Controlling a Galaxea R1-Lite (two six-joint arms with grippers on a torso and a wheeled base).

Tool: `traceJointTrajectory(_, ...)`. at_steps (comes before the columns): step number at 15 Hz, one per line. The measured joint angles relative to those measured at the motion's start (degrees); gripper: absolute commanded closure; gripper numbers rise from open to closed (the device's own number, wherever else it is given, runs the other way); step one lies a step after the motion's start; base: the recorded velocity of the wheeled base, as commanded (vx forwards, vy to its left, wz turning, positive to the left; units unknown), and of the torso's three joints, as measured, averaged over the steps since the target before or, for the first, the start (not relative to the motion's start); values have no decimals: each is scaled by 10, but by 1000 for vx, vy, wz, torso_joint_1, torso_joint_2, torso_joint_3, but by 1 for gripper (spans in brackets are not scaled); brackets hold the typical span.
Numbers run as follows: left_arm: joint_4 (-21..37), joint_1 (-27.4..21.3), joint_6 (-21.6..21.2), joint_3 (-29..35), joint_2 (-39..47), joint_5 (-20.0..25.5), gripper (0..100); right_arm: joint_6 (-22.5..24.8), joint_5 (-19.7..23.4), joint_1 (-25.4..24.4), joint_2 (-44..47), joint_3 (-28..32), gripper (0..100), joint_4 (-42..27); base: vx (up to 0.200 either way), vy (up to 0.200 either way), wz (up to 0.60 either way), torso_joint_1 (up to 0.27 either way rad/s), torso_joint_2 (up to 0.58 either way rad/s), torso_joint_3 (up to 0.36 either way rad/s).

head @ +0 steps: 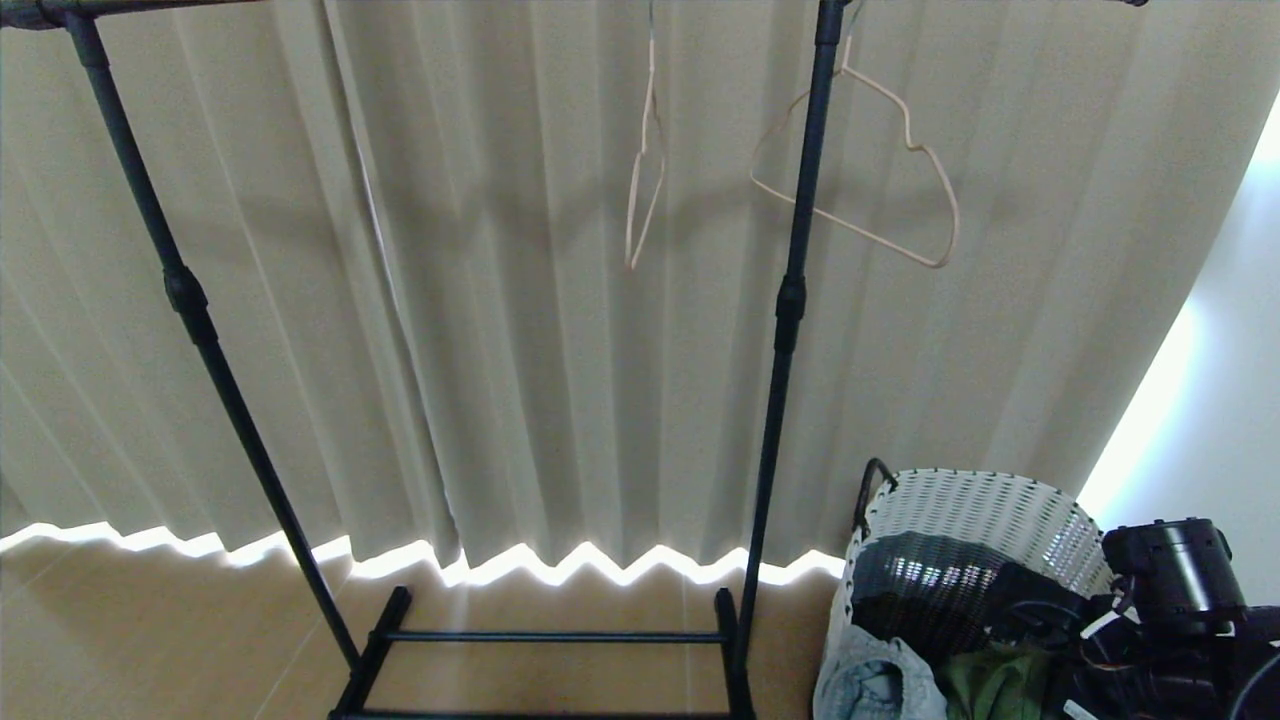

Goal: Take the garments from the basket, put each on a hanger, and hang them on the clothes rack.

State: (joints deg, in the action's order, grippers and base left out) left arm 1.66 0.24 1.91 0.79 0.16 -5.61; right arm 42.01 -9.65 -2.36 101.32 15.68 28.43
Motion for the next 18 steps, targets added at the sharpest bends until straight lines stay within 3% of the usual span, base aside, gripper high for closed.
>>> traceJointTrajectory(3, 0, 0, 0, 0, 0, 0, 0, -2, 3, 4, -64, -14, 100, -4, 0, 0, 0, 0, 0, 0)
traceJointTrajectory(7, 0, 0, 0, 0, 0, 0, 0, -22, 6, 11, -233, -24, 100, -38, 0, 0, 0, 0, 0, 0)
traceJointTrajectory(10, 0, 0, 0, 0, 0, 0, 0, -74, 11, 18, -392, 1, 100, -148, 0, 0, 0, 0, 0, 0)
traceJointTrajectory(13, 0, 0, 0, 0, 0, 0, 0, -173, 53, 21, -529, 41, 100, -280, -200, 0, 0, 1, 2, 2)
traceJointTrajectory(15, 0, 0, 0, 0, 0, 0, 0, -213, 62, 22, -581, 51, 100, -296, -200, 0, 0, 5, 2, 5)
traceJointTrajectory(18, 0, 0, 0, 0, 0, 0, 0, -217, 63, 22, -615, 55, 100, -298, -133, 0, 0, 0, 2, 6)
